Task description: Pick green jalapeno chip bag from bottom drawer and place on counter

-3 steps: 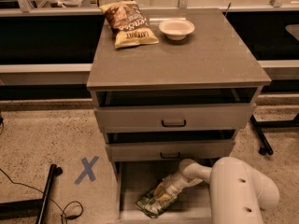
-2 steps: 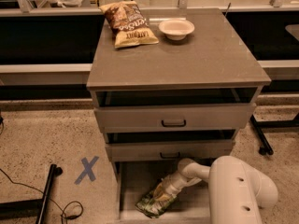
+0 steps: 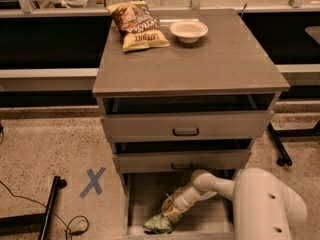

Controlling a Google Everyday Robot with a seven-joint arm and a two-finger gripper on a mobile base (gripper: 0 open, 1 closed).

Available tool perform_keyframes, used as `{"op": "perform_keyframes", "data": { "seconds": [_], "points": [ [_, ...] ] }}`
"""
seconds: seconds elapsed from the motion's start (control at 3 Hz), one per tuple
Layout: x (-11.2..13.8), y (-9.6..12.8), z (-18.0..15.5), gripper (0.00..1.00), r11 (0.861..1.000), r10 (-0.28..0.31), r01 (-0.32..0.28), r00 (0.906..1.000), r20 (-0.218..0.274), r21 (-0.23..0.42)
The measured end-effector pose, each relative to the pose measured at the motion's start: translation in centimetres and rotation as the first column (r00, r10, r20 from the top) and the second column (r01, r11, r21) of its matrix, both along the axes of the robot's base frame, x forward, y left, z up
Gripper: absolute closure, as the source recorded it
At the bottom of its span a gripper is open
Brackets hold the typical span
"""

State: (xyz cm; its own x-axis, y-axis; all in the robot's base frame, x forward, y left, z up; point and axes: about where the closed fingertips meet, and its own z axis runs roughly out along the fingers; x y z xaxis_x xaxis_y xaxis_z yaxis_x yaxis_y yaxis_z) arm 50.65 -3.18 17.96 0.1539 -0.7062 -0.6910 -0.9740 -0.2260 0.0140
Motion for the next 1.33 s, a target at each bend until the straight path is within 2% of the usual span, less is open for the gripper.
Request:
{"op": "perform_keyframes", "data": {
  "seconds": [0.33,0.67,1.0,1.33],
  "points": [
    [-0.8,1.4,6.5,1.00,0.995,0.061,-0.074,0.9832,0.172,0.070],
    [-0.8,1.7,14.2,1.00,0.992,0.072,-0.104,0.9316,0.356,0.071],
    [-3.2,2.8,20.7,1.00,0.989,0.087,-0.131,0.8826,0.462,0.065],
    [-6.9,5.0,25.9,1.00,0.979,0.123,-0.186,0.8651,0.486,0.083]
  ]
}}
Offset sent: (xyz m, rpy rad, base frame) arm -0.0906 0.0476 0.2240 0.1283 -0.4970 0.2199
